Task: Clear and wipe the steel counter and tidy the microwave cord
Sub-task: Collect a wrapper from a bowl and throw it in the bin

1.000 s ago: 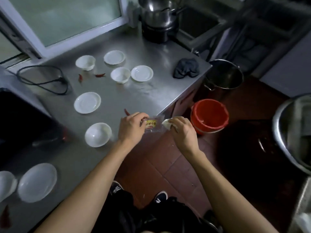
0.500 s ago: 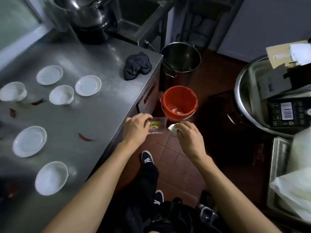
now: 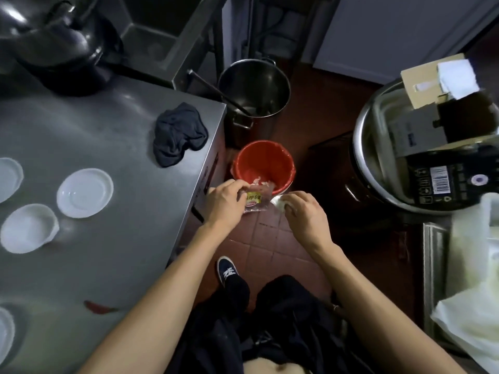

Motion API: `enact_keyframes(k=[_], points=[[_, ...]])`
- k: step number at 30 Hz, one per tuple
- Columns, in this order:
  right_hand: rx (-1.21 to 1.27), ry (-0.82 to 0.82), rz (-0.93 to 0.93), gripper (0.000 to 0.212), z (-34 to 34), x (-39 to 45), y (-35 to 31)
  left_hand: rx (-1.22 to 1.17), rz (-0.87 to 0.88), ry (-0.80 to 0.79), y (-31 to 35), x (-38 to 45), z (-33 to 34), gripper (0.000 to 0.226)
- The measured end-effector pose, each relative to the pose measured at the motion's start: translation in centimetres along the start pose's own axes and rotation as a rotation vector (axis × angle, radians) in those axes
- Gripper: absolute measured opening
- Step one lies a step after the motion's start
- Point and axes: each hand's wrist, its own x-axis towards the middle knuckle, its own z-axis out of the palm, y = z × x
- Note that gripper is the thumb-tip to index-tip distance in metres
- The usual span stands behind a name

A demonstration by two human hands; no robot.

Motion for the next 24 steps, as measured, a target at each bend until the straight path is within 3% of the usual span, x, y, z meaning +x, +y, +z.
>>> enact_keyframes(k=[14, 24], points=[[0.064, -0.125, 0.064, 0.026, -0.1, 12.0, 8.7, 0.083, -0.015, -0.083, 3.8, 13.5, 5.7, 0.018], [0.109, -0.197, 0.053, 0.025, -0.1, 21.1, 16.4, 0.159, -0.135, -0.161, 7.0, 20.8, 10.4, 0.019]])
